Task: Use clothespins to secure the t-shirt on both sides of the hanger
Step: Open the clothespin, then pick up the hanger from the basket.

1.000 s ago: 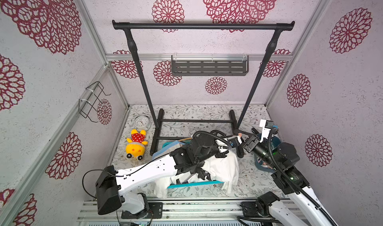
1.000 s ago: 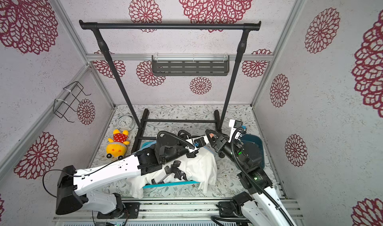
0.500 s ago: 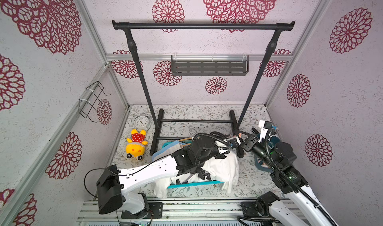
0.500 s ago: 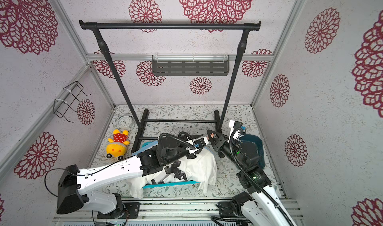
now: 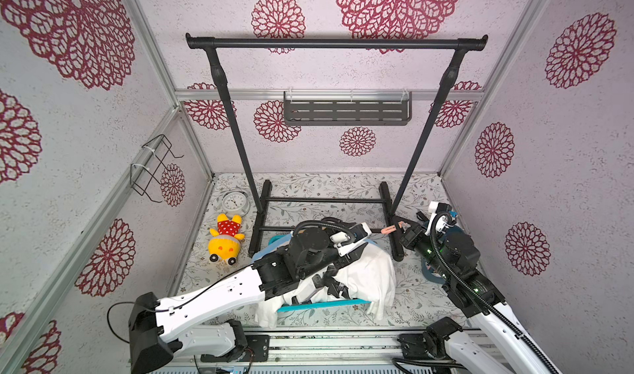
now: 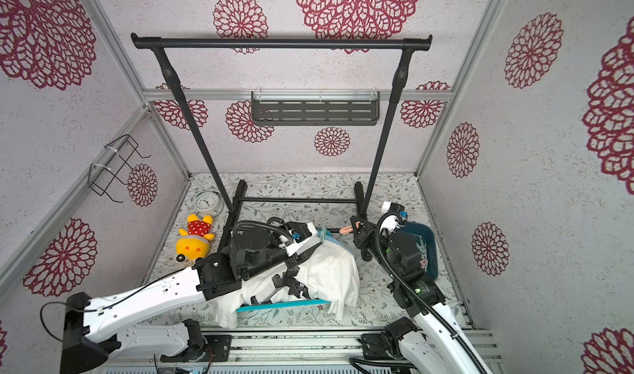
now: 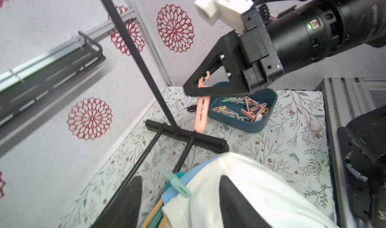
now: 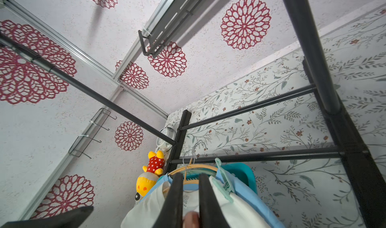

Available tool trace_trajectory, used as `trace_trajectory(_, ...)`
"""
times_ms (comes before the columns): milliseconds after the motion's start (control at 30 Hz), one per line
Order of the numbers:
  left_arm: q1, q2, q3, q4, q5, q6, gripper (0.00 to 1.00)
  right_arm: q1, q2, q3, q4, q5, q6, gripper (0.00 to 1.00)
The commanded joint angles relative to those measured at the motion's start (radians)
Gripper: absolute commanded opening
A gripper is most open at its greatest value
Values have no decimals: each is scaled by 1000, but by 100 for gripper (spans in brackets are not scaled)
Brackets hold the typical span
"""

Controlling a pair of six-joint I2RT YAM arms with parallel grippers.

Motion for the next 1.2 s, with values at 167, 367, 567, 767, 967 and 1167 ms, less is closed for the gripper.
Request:
trace_trajectory(167, 201, -181, -35, -497, 37, -218, 76, 1, 48, 7, 74, 51, -123, 0)
trace_trajectory(367, 401, -280, -40, -760, 73, -236, 79, 1, 106, 32, 109, 39, -232, 0)
trace_trajectory(567, 616, -300, -79, -818, 205, -206, 68, 1, 166, 43, 190, -19, -326, 0)
trace_trajectory(767, 697, -159, -59, -837, 261, -178, 69, 1, 225, 71, 209, -58, -412, 0)
trace_trajectory(967, 698, -16, -20, -815, 196, -172, 68, 0, 239, 91, 208, -59, -463, 0)
trace_trajectory(1167, 696, 31, -18, -776, 170, -108, 59, 1, 220, 90, 199, -80, -477, 0)
